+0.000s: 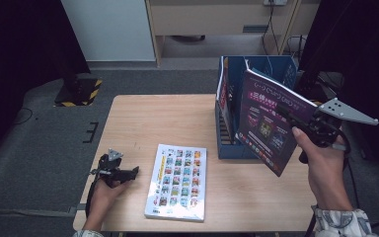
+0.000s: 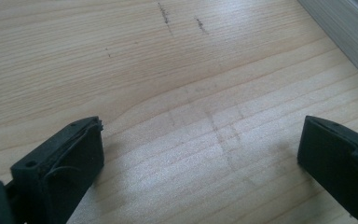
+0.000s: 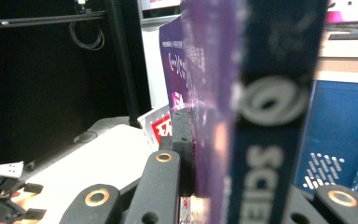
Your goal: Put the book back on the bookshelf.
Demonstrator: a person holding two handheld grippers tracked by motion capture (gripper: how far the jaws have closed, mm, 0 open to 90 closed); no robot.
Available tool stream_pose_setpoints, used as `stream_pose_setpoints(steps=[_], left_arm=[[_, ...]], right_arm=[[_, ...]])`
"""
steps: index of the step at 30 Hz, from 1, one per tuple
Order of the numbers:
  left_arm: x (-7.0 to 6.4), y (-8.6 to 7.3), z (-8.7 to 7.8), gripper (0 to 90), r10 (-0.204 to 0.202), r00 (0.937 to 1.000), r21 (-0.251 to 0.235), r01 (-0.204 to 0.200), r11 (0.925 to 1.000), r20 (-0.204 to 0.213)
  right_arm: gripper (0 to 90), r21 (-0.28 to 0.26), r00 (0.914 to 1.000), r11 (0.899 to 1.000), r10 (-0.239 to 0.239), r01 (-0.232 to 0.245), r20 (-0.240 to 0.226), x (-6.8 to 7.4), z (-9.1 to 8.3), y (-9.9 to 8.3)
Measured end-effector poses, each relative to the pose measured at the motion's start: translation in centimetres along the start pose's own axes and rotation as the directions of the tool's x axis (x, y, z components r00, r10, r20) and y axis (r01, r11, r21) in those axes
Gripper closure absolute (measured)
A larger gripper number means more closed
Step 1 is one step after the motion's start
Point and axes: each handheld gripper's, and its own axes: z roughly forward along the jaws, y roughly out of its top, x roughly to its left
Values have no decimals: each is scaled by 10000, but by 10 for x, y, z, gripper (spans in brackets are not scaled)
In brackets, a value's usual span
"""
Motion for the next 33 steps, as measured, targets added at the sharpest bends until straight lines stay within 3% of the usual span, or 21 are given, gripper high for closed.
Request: stream_pose_setpoints(steps=[18, 26, 33], left_arm=[[0, 0, 0, 0, 8, 10000, 3, -8, 10000, -5], [0, 0, 0, 0, -11, 10000, 3, 11, 10000, -19], [-1, 0, 0, 0, -25, 10000, 6, 25, 10000, -39]], right_arm=[[838, -66, 9985, 10000, 2, 1, 547, -9, -11, 3], [838, 51, 9934, 10000, -83, 78, 1141, -16, -22, 3], [838, 163, 9864, 9998, -149, 123, 1640, -20, -19, 3]])
